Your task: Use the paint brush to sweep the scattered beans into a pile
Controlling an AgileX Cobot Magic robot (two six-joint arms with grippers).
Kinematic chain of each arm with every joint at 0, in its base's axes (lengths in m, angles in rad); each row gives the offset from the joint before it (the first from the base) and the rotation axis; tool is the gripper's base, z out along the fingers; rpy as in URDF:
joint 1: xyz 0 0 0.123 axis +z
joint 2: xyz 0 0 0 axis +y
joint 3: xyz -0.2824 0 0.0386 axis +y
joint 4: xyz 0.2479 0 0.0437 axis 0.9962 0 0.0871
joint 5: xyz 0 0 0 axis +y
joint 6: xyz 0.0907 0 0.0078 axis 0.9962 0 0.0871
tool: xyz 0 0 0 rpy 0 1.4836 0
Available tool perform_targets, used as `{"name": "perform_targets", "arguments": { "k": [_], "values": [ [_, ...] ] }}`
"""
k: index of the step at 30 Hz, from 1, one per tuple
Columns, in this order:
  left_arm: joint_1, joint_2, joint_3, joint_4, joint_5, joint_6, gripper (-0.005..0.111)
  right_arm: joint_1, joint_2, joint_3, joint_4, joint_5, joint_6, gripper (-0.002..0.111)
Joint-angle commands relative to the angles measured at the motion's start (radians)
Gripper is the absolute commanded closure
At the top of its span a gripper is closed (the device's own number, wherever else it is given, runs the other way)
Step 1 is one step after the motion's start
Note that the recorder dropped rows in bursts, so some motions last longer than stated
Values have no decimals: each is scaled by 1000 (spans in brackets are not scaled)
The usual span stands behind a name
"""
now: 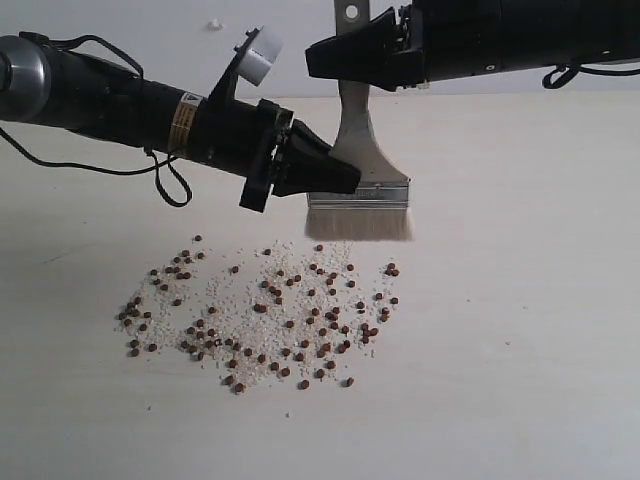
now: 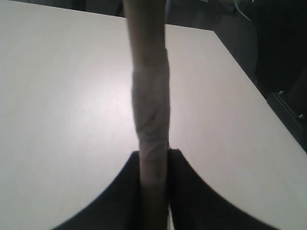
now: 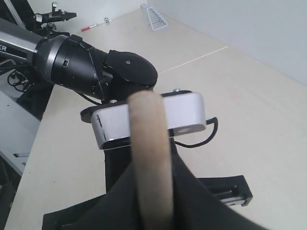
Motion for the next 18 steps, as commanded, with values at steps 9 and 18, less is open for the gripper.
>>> {"name": "perform_targets", "arguments": {
  "k": [9,18],
  "values": [
    [32,-11,-3,-215,35,-4,21,0,-118,-12,46,-619,-81,108],
    [155,-22,-3,-376,70,-123,107,0,-213,-14,115,-821,-66,108]
  ]
}}
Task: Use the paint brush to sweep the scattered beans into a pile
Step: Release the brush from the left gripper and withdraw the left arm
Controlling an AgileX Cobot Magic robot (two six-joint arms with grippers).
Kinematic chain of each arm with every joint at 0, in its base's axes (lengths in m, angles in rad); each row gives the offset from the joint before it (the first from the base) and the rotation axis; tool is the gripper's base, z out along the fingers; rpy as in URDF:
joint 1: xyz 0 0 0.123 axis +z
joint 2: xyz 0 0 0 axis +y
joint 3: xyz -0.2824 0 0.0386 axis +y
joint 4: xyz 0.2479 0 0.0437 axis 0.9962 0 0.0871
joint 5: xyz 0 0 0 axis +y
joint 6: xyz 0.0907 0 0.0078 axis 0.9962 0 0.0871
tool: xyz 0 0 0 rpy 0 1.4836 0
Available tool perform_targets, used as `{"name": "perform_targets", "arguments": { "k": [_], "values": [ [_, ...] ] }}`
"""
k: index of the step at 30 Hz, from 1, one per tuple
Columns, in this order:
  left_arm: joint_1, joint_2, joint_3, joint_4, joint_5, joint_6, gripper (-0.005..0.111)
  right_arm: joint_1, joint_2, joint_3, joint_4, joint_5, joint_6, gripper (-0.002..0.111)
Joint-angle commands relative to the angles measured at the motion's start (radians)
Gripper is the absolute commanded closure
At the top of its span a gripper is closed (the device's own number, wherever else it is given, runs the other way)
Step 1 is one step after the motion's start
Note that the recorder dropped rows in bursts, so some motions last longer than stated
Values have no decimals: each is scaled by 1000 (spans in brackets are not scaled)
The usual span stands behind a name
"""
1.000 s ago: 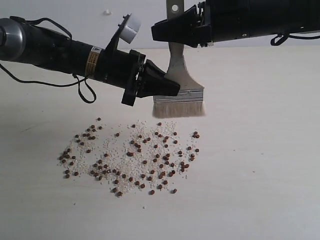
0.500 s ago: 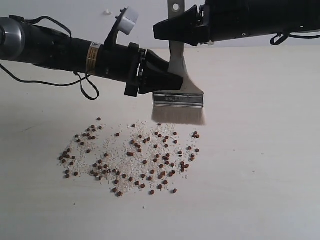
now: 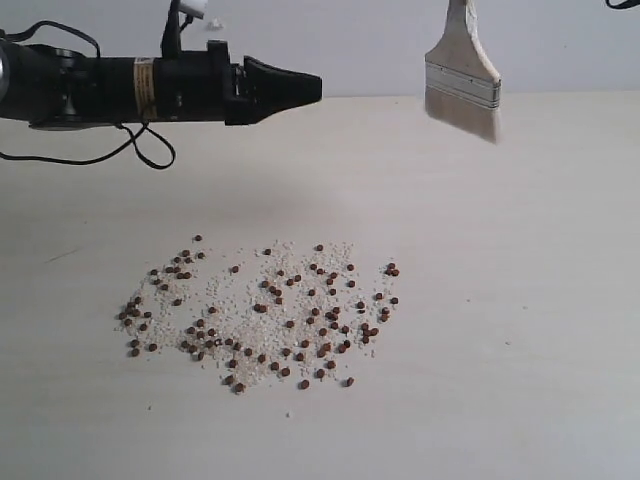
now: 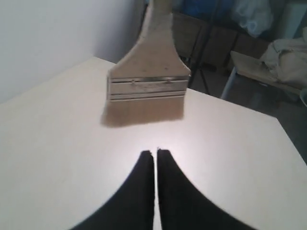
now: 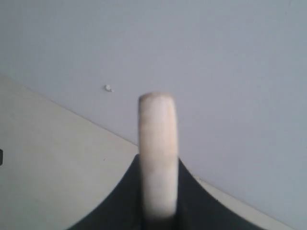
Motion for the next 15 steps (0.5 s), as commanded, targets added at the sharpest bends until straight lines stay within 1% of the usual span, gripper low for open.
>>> {"name": "perform_targets", "arguments": {
  "k": [1,3,4,6,8,10,13,15],
  "values": [
    [56,-33,-3,-93,116,-104,107,0,-23,-7,23,-10,10,108],
    [76,-65,0,-93,307,-167,107,0,-22,-7,18,-10,23,108],
    [84,-90,12,-93,431,-189,107,0,-22,-7,13,-10,37,108],
    [92,-150,39,-95,663,-191,107,0,-22,-7,13,-10,44,108],
    [92,-213,70,-95,943,-183,107,0,-22,-7,13,-10,44,108],
    [92,-265,99,-95,1126,-151,107,0,-20,-7,13,-10,44,108],
    [92,-343,141,-93,1327,-138,107,0,-20,-7,13,-10,64,108],
    [92,-394,176,-91,1372,-138,107,0,-20,-7,2,-8,95,108]
  ]
}}
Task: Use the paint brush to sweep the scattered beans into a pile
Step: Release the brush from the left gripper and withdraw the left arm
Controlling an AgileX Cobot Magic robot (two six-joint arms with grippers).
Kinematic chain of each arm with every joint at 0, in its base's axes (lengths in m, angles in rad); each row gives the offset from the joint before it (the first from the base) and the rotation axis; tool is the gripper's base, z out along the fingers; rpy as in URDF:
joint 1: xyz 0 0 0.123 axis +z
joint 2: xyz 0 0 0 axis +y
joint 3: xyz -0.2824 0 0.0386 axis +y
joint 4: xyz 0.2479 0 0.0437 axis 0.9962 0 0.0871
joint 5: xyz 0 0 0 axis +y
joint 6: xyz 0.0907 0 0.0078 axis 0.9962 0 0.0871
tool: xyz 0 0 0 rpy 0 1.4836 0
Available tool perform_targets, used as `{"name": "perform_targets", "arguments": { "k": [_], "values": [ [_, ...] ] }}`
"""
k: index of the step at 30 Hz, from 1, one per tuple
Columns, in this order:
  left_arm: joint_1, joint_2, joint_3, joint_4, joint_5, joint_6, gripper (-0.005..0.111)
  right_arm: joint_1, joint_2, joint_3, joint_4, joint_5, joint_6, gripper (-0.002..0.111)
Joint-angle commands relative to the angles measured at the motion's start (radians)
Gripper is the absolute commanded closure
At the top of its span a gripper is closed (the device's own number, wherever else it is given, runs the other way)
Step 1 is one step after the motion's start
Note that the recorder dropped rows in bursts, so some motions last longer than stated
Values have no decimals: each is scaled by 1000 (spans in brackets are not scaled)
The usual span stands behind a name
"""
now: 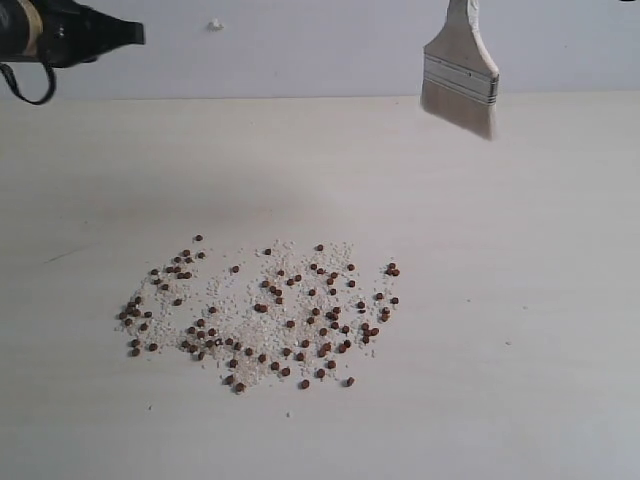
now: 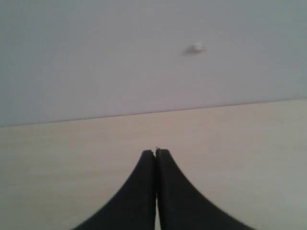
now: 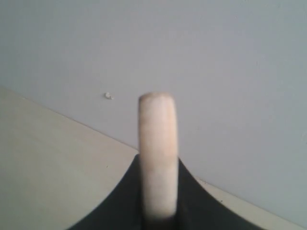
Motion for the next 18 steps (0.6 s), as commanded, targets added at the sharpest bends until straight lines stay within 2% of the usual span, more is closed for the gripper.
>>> {"name": "perform_targets", "arguments": {
  "k": [1,3,7,10,13,15,17,18],
  "values": [
    [6,-132,84,-19,176,8,107,0,-6,-7,-31,12,76,108],
    [19,-189,136,-19,138,8,107,0,-6,-7,-91,48,115,108],
    [69,-326,277,-5,-36,8,107,13,-6,-7,-141,148,176,108],
    [116,-419,363,-71,-124,63,107,61,-8,-7,-250,116,254,108],
    [174,-544,479,-353,-229,344,107,120,-8,-7,-368,67,340,108],
    [210,-638,595,-651,-353,609,107,157,-8,-7,-424,35,370,108],
    [218,-724,711,-920,-475,811,107,188,-8,-7,-463,12,393,108],
    [216,-768,771,-1008,-528,890,107,198,-12,-7,-486,-11,401,108]
  ]
}}
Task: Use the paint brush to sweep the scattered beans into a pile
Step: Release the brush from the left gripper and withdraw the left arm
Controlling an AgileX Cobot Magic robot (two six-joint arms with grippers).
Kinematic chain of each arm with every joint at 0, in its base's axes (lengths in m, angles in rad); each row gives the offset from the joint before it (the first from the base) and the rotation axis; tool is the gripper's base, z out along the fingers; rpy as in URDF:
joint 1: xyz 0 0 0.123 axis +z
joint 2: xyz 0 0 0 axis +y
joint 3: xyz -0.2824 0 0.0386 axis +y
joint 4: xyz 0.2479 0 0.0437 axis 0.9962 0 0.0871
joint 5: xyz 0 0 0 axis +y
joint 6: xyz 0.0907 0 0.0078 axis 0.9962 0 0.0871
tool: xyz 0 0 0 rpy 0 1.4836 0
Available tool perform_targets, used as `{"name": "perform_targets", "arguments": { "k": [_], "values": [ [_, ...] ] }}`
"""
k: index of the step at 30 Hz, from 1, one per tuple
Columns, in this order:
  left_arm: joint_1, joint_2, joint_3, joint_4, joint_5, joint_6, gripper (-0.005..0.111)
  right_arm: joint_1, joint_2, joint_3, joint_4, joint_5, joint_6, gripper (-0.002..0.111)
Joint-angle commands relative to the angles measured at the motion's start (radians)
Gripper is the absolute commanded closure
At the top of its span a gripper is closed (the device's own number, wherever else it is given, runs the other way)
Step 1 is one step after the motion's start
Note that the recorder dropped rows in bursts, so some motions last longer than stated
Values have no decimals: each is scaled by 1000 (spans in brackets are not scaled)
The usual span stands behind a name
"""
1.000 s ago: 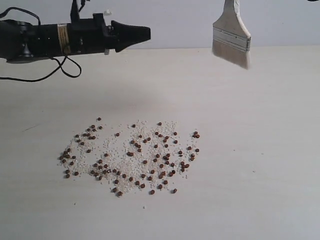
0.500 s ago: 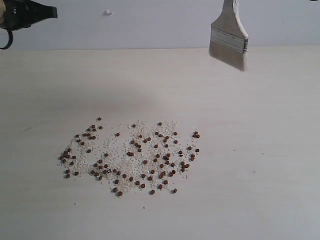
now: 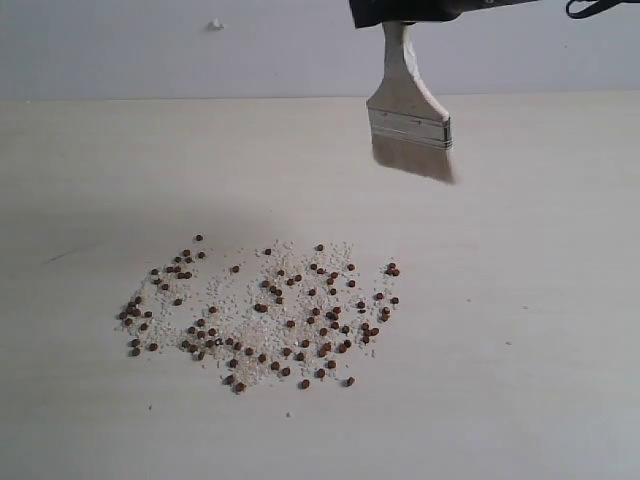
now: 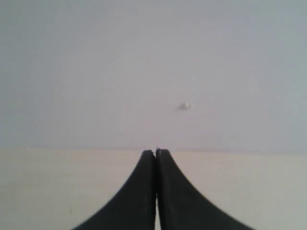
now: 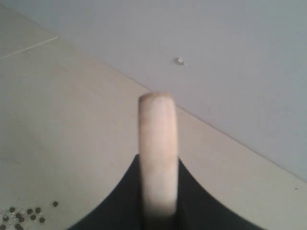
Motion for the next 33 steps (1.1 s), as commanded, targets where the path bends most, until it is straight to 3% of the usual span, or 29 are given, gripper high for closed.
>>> {"name": "perform_targets", "arguments": {
  "k": [1,10,14,19,27,33],
  "values": [
    [16,-196,248,-482,-255,417,107,59,-19,-7,-113,-80,57,108],
    [16,-467,533,-663,-324,643,107,66,-98,-7,-343,-107,310,108],
    [16,-583,634,-669,-330,606,107,66,-136,-7,-507,-99,477,108],
    [16,-724,718,-696,-328,616,107,66,-166,-7,-552,-53,549,108],
    [16,-980,718,-743,-151,676,107,66,-203,-5,-676,64,658,108],
    [16,-1121,718,-748,111,702,107,66,-229,24,-767,5,730,108]
  ]
}}
